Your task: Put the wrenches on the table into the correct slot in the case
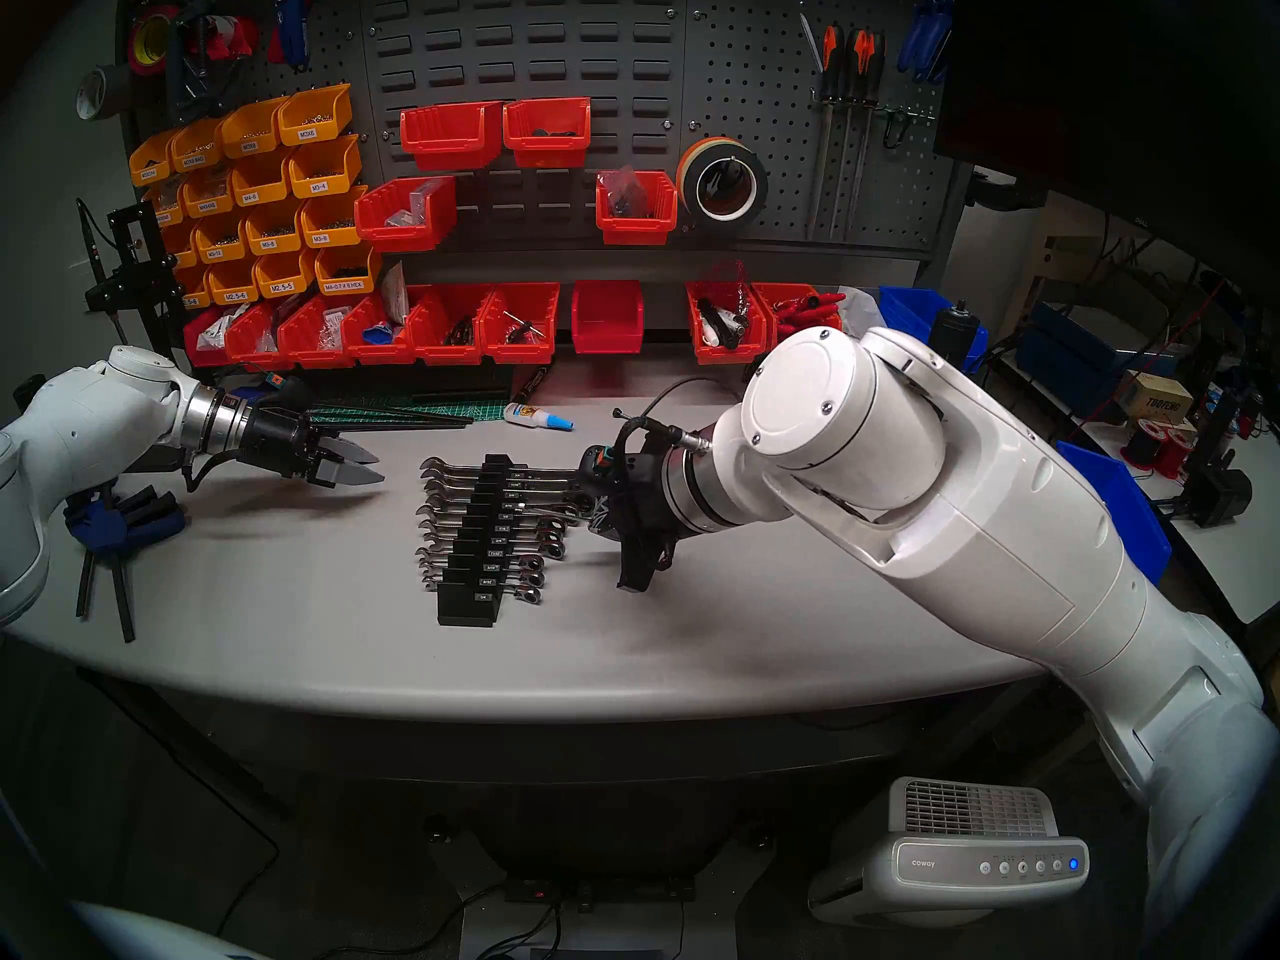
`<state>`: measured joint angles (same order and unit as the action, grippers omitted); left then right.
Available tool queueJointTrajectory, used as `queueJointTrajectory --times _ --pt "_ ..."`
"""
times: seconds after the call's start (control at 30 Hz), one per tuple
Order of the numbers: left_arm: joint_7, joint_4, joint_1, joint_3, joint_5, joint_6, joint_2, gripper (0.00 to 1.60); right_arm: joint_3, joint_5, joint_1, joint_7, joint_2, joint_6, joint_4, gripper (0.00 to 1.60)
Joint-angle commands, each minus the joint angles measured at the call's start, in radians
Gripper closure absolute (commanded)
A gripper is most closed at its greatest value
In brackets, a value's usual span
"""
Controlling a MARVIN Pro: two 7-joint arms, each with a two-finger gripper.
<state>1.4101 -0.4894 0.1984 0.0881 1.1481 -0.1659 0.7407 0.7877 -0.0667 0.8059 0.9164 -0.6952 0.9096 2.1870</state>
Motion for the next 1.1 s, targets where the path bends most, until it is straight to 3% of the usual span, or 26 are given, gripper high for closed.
queueJointTrajectory --times 0.0,0.23,0.43,0.5,0.53,0.67,1.07 --pt "0.001 0.001 -0.025 -0.01 0.003 0.001 0.001 0.0 -0.001 0.01 -0.11 0.11 0.104 -0.077 0.033 1.6" --pt "0.001 0.001 -0.026 -0.01 0.003 0.001 0.001 0.0 -0.054 0.031 -0.179 0.202 0.147 -0.184 0.021 1.6" --pt "0.001 0.001 -0.026 -0.01 0.003 0.001 0.001 0.0 -0.084 0.081 -0.227 0.291 0.116 -0.276 -0.019 1.6" --pt "0.001 0.001 -0.026 -0.01 0.003 0.001 0.001 0.0 -0.098 0.091 -0.247 0.323 0.099 -0.29 -0.036 1.54" --pt "0.001 0.002 -0.027 -0.01 0.002 0.001 0.001 0.0 -0.103 0.096 -0.253 0.332 0.093 -0.296 -0.041 1.6" --pt "0.001 0.002 -0.027 -0.01 0.002 0.001 0.001 0.0 -0.126 0.105 -0.28 0.356 0.08 -0.31 -0.055 1.6" --pt "0.002 0.002 -0.027 -0.01 0.002 0.0 0.002 0.0 -0.127 0.095 -0.298 0.356 0.068 -0.31 -0.096 1.6"
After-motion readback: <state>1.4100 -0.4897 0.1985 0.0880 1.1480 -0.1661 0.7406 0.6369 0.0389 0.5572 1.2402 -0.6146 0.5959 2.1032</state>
